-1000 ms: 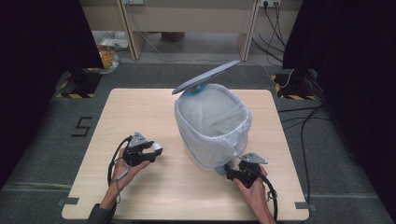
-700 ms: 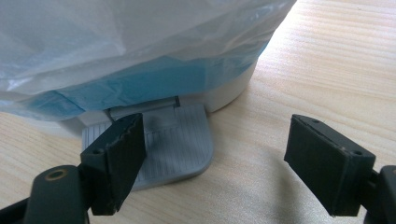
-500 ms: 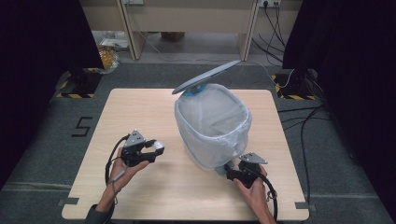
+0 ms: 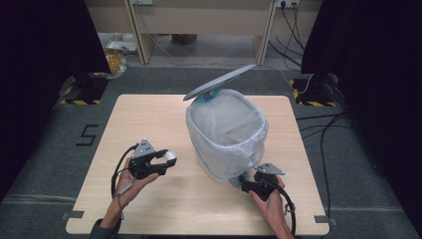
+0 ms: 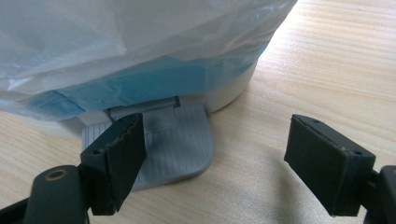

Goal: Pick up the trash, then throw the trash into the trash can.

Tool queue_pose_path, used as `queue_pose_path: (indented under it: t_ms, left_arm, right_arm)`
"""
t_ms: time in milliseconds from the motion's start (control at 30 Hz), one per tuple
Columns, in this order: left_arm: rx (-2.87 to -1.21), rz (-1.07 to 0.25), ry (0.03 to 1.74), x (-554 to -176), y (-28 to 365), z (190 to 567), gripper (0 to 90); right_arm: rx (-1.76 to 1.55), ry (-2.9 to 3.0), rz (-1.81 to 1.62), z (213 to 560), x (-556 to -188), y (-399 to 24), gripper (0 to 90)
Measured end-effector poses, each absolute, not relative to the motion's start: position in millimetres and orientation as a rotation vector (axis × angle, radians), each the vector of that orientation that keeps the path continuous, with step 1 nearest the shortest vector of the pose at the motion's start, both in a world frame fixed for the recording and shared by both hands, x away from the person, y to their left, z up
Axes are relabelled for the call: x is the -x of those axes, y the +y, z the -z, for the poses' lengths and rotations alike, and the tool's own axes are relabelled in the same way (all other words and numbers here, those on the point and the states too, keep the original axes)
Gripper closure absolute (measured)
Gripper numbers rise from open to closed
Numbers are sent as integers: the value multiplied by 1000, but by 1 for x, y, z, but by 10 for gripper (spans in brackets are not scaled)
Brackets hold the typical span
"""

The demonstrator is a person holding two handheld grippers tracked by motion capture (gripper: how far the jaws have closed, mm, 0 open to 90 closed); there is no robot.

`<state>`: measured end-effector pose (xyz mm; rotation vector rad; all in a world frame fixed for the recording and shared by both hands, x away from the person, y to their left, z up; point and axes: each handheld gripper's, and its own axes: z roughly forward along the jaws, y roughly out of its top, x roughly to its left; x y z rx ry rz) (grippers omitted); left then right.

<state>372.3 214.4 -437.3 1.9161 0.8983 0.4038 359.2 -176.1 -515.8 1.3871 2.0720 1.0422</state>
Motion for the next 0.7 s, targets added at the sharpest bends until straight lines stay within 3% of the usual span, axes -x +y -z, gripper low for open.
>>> queue_pose_path:
  t_ms: [700]
  left_arm:
    - [-1865, -378, 833, -359, 211, 409, 495]
  right_arm:
    - [-1383, 2070, -1039, 516, -359, -176, 201]
